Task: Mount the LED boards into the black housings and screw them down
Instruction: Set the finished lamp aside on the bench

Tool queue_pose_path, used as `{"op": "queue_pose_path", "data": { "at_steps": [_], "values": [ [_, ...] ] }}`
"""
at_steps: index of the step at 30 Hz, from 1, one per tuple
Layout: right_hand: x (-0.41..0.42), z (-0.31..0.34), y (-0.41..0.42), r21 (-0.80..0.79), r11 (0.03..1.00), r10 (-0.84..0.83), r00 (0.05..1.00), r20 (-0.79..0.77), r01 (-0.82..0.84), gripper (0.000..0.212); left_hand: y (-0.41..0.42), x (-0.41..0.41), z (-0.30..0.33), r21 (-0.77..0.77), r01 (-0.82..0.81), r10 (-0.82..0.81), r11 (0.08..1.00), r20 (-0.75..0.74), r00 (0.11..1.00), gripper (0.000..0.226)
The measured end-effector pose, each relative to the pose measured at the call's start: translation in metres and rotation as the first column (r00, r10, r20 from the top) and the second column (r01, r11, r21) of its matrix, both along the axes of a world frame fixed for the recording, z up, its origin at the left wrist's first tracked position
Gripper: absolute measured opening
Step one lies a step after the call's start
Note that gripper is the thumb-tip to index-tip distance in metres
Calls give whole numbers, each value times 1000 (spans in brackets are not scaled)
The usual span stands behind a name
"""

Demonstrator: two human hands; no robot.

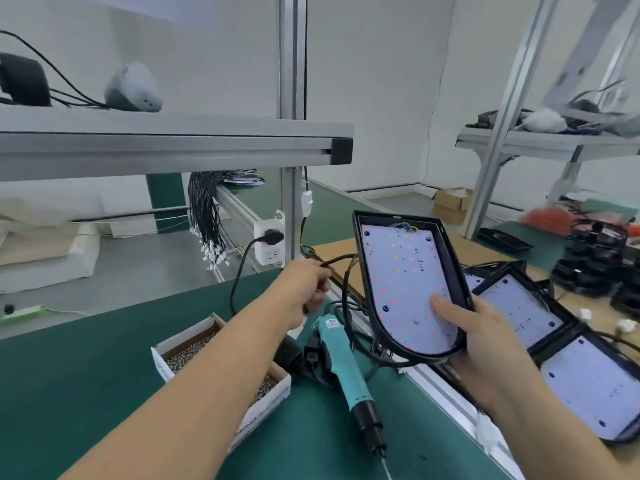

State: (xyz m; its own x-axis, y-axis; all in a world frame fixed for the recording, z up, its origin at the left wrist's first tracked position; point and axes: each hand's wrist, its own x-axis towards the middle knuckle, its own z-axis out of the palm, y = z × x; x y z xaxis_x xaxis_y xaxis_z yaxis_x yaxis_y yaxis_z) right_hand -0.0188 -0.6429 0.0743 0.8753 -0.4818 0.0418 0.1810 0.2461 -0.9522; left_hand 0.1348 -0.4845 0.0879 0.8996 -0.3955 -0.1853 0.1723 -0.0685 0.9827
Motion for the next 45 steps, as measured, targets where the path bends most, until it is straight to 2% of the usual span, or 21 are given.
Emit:
{"op": "queue_pose_path", "data": {
  "at_steps": [2, 3, 5, 8, 11, 12, 19, 22, 25, 29, 32, 34, 37, 39, 41, 43, 45],
  "values": [
    [0, -1, 2, -28, 998, -63, 998, 21, 64, 21, -12, -14, 7, -283, 50, -107, 958, -190, 976, 14],
    [1, -2, 2, -34, 995, -90, 995, 35, 91, 21, -17, -20, 10, -383, 71, -169, 921, -229, 959, 21],
    [4, -5, 3, -63, 986, -153, 987, 44, 156, 23, -27, -31, 13, -445, 139, -254, 884, -211, 944, 34],
    [8, -9, 4, -97, 960, -260, 964, 49, 264, 23, -44, -45, 10, -343, 226, -270, 912, -87, 959, 32],
    [7, -11, 1, -123, 925, -351, 933, 85, 359, 24, -59, -52, 2, -211, 208, -211, 955, 7, 977, 57],
    [6, -12, -2, -136, 912, -375, 921, 103, 386, 26, -63, -54, 1, -181, 201, -198, 963, 35, 980, 59],
    [0, -16, -23, -272, 829, -443, 870, 215, 489, 57, -91, -70, 2, -226, 212, -192, 951, 108, 975, 44],
    [-5, -24, -35, -316, 793, -478, 853, 207, 521, 60, -108, -75, -5, -109, 210, -189, 972, 183, 965, 32],
    [-15, -34, -50, -345, 786, -489, 858, 158, 512, 63, -126, -78, -16, -2, 207, -200, 978, 235, 951, 30],
    [-31, -44, -69, -496, 729, -520, 853, 47, 472, 72, -153, -82, -31, 168, 173, -218, 970, 307, 926, 30],
    [-39, -51, -87, -607, 667, -569, 822, -40, 432, 78, -171, -85, -32, 281, 174, -285, 944, 426, 859, 23],
    [-42, -56, -97, -616, 655, -593, 803, -59, 437, 75, -181, -89, -29, 320, 191, -335, 928, 490, 805, 25],
    [-39, -61, -109, -619, 623, -634, 773, -41, 478, 65, -192, -92, -28, 365, 259, -429, 894, 535, 727, 38],
    [-35, -64, -116, -643, 590, -667, 744, -47, 488, 57, -194, -91, -33, 432, 287, -505, 855, 567, 650, 57],
    [-30, -65, -119, -676, 555, -689, 723, -48, 485, 52, -194, -91, -43, 555, 200, -564, 808, 630, 534, 72],
    [-26, -65, -117, -711, 522, -706, 706, -51, 471, 54, -193, -91, -56, 674, 15, -623, 739, 675, 394, 74],
    [-24, -68, -113, -813, 424, -751, 657, -69, 399, 63, -192, -89, -67, 740, -68, -683, 669, 648, 337, 70]
  ]
}}
